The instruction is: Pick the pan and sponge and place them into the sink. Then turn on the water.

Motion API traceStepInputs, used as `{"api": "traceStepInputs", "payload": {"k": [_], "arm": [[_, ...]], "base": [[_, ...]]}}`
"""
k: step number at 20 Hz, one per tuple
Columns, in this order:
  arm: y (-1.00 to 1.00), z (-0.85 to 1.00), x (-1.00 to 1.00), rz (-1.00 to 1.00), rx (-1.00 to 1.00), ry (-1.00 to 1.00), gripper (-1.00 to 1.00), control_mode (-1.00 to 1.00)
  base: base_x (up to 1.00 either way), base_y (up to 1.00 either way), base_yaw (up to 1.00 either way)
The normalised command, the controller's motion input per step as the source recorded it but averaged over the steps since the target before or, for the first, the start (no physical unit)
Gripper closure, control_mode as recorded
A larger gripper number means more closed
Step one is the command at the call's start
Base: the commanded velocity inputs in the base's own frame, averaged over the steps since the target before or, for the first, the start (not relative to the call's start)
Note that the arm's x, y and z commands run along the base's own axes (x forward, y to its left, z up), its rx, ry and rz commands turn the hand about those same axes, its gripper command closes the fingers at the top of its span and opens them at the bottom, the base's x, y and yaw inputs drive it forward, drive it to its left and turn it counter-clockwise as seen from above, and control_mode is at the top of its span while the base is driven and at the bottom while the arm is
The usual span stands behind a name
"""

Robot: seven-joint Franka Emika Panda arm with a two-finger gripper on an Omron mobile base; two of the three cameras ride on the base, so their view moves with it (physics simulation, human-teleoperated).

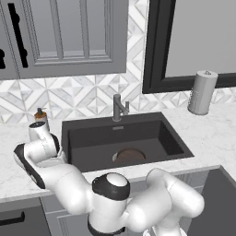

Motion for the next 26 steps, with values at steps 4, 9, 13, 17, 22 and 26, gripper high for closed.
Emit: {"api": "traceStepInputs", "payload": {"k": [4, 9, 13, 17, 22, 26], "arm": [[0.00, -0.39, 0.13, 0.00, 0.00, 0.00, -1.00, -1.00], [0.20, -0.50, 0.20, 0.00, 0.00, 0.00, -1.00, -1.00], [0.19, -0.64, 0.12, 0.00, 0.00, 0.00, 1.00, -1.00], [0.07, -0.74, 0.04, 0.00, 0.00, 0.00, 1.00, -1.00], [-0.06, -0.35, -0.02, 0.00, 0.00, 0.00, 1.00, -1.00], [-0.54, 0.04, -0.09, -0.02, 0.00, -0.03, 1.00, -1.00]], "base": [[0.00, 0.00, 0.00], [0.00, 0.00, 0.00], [0.00, 0.00, 0.00], [0.00, 0.00, 0.00], [0.00, 0.00, 0.00], [0.00, 0.00, 0.00]]}}
